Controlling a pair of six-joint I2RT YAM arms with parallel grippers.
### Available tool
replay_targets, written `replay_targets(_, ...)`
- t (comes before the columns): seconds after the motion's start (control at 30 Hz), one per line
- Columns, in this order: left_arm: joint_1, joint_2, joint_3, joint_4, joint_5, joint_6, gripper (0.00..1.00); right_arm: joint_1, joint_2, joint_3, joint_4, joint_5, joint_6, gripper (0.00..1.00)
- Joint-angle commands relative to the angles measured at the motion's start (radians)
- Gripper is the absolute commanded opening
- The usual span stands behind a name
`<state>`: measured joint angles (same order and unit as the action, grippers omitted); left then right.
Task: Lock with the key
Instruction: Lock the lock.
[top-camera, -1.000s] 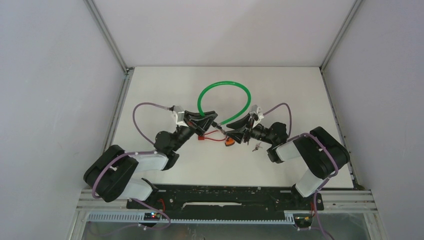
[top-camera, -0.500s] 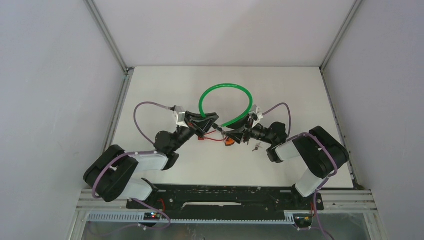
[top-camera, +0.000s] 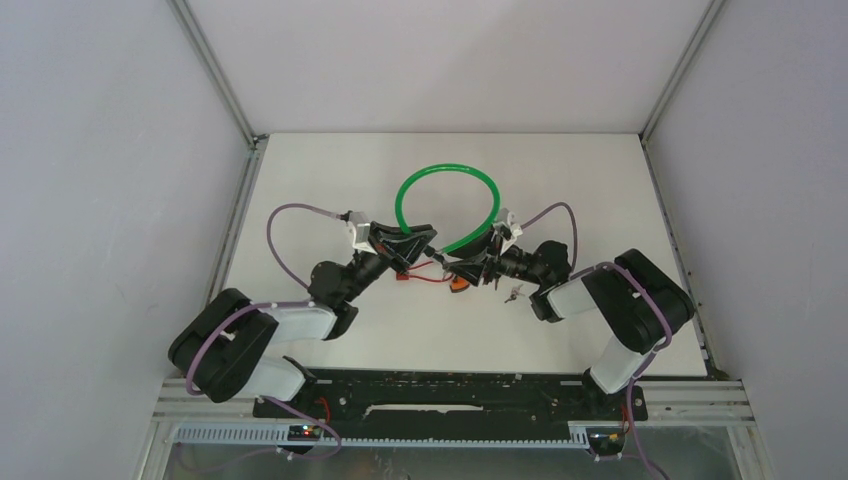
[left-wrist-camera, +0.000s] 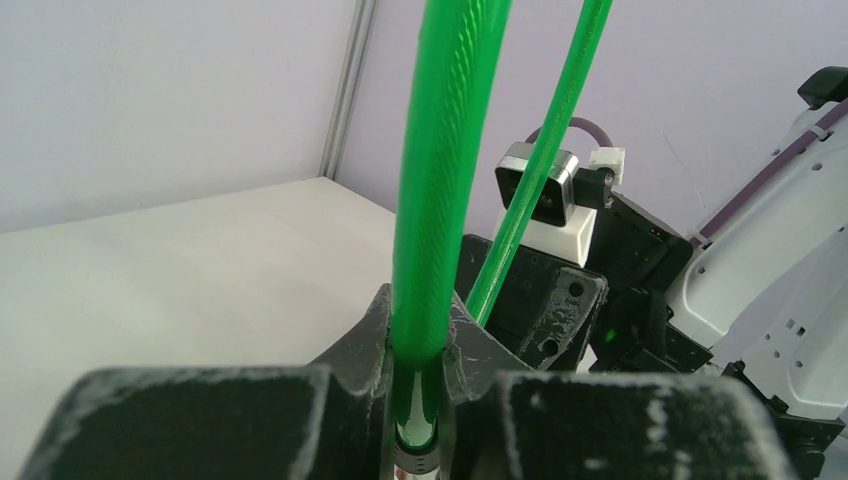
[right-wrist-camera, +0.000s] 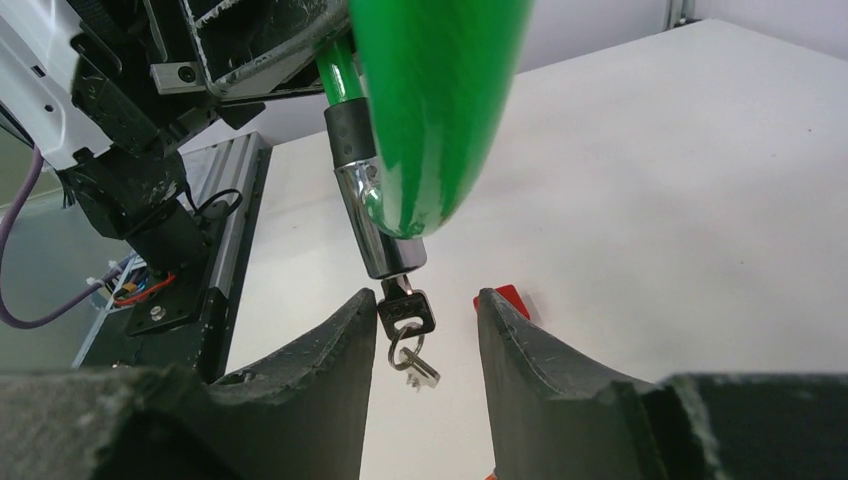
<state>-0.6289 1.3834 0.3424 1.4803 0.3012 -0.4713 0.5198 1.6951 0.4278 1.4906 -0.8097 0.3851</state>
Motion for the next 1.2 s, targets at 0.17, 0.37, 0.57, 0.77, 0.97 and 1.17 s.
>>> replay_targets(0.17, -0.005, -0.002, 0.044, 0.114, 0.019, -0.019, 0.0, 0.022, 0.026, 0.04, 0.034, -0.068, -0.005, 0.43)
replay_targets(0.37, -0.004, -0.009, 0.038, 0.113, -0.005, -0.012, 0.0, 0.024, 0.035, 0.041, 0.034, -0.068, -0.012, 0.46)
replay_targets(0.57, -0.005, 0.007, 0.061, 0.113, 0.01, -0.017, 0.0, 0.026, 0.043, 0.044, 0.033, -0.063, -0.014, 0.46)
replay_targets(0.77, -0.005, 0.004, 0.06, 0.113, 0.003, -0.017, 0.0, 0.026, 0.049, 0.045, 0.034, -0.052, -0.014, 0.44)
replay_targets(0.97, -0.005, -0.008, 0.062, 0.114, 0.003, -0.024, 0.0, 0.026, 0.055, 0.045, 0.033, -0.046, -0.023, 0.44)
replay_targets(1.17, -0.004, -0.01, 0.077, 0.114, 0.041, -0.051, 0.0, 0.028, 0.053, 0.045, 0.034, -0.042, -0.031, 0.48)
